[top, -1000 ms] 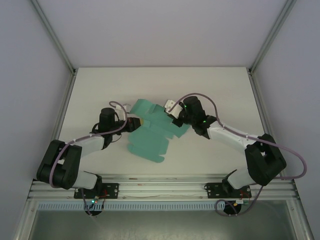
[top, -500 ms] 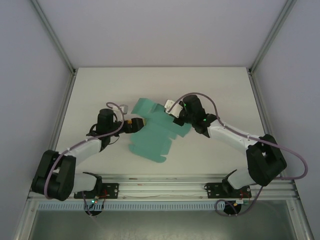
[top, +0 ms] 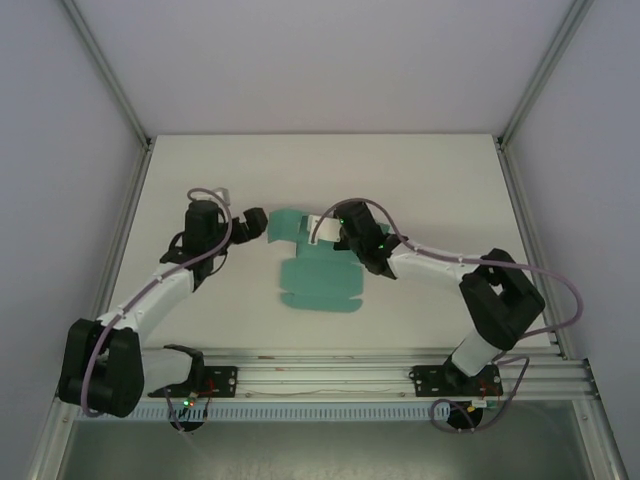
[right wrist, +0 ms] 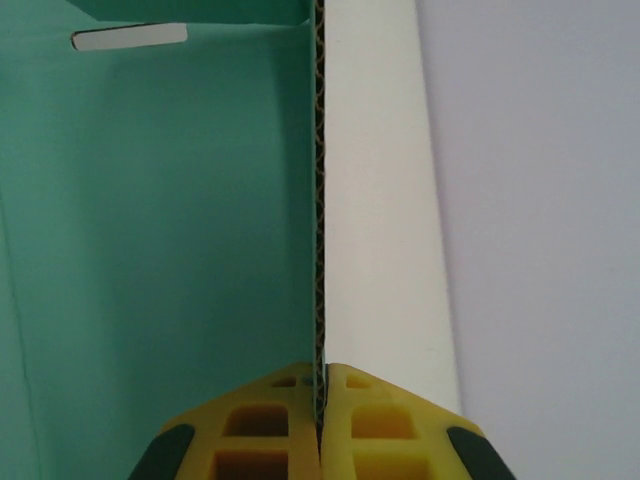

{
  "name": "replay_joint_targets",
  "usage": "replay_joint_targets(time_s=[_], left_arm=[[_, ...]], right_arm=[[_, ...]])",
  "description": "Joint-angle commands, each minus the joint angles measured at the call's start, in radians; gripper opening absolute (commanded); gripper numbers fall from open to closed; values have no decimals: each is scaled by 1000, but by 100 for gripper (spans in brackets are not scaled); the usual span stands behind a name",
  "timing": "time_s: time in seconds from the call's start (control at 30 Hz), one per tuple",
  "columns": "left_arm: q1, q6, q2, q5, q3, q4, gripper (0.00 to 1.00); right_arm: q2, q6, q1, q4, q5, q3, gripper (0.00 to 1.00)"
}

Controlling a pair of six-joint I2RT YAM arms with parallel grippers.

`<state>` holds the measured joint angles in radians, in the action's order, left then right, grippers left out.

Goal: Assemble paper box

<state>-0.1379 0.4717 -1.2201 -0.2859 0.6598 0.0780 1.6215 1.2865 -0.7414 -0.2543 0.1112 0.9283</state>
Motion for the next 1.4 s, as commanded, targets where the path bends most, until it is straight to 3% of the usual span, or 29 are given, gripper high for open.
replay_joint_targets(time_s=[0.0,0.13,0.37,0.6,0.87,1.07,1.23,1.37], left_arm=[[62,58,-80,37,32,-23,100],[93,48,-205,-34,101,3,100],[92,8,-402,-231,180,129,100],[49,-9,-498,-421,201,249,84],[-40,-93,-451,-393,132,290,70],[-99,-111,-432,-331,50,373,65],[-131,-143,-400,-310,-58,534,65],[-190,-209,-382,-224,-132,683,65]], right_arm=[[36,178,-17,-244,131,-37,0],[86,291,-40,-376,157,-82,0],[100,268,-50,-417,164,-92,0],[79,214,-50,-343,164,-76,0],[70,180,-51,-309,185,-79,0],[67,154,-51,-316,191,-88,0],[61,148,-50,-308,188,-97,0],[61,135,-52,-308,176,-100,0]])
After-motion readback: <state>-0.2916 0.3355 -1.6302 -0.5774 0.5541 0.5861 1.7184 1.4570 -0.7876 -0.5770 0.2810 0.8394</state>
